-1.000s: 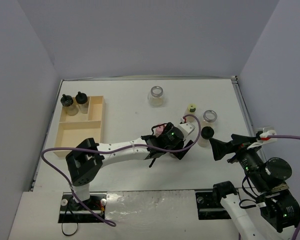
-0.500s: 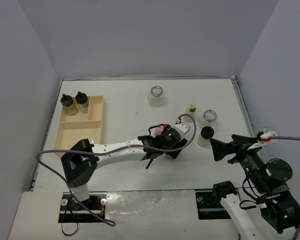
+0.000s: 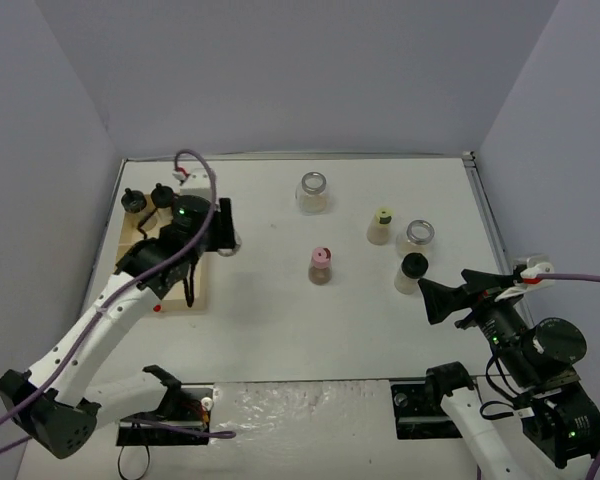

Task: Organize the condiment bottles

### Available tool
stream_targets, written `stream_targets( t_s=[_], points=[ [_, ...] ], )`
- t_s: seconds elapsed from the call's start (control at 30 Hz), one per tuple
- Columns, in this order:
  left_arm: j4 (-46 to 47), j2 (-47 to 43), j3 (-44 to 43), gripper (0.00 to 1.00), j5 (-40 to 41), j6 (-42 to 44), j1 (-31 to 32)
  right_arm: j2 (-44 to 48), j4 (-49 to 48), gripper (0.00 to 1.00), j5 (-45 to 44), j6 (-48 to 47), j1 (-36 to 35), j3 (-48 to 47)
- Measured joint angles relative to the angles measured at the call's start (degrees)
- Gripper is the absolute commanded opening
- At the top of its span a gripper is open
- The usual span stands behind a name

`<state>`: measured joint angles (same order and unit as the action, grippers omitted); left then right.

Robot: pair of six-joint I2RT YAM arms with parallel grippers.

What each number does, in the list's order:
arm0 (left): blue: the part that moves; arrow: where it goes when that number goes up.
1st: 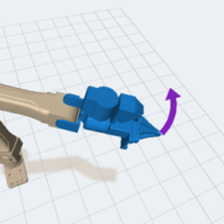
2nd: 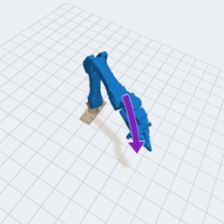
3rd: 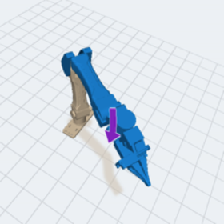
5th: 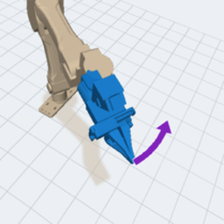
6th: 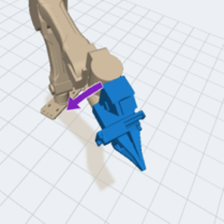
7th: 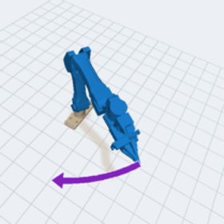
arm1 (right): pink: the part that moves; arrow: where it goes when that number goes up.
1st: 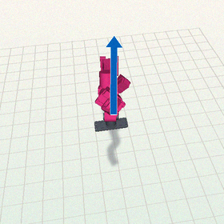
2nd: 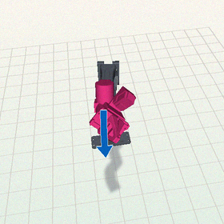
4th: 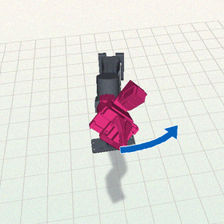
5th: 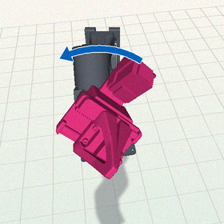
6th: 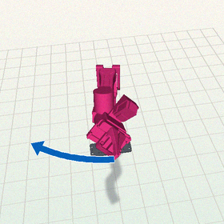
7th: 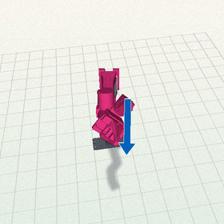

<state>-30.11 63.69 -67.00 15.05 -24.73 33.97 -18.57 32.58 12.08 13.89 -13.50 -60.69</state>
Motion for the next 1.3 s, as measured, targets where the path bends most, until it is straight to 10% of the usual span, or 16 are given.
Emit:
stream_targets(
  t_s=[0.2, 0.57, 1.3],
  points=[
    [-1.1, 1.56, -0.14, 0.0, -2.25, 3.22, -24.52, 0.0, -0.02, 1.0, 0.96, 0.0, 0.0, 0.0],
    [6.64, 18.3, -3.11, 0.0, -7.95, 6.34, -43.24, -0.02, -0.67, 1.0, 3.47, 0.46, -0.01, 0.2],
    [20.9, 27.33, -4.01, 0.0, -8.99, 10.14, -46.52, 0.85, -1.53, 1.0, 4.1, 0.85, -0.02, 3.5]
  ],
)
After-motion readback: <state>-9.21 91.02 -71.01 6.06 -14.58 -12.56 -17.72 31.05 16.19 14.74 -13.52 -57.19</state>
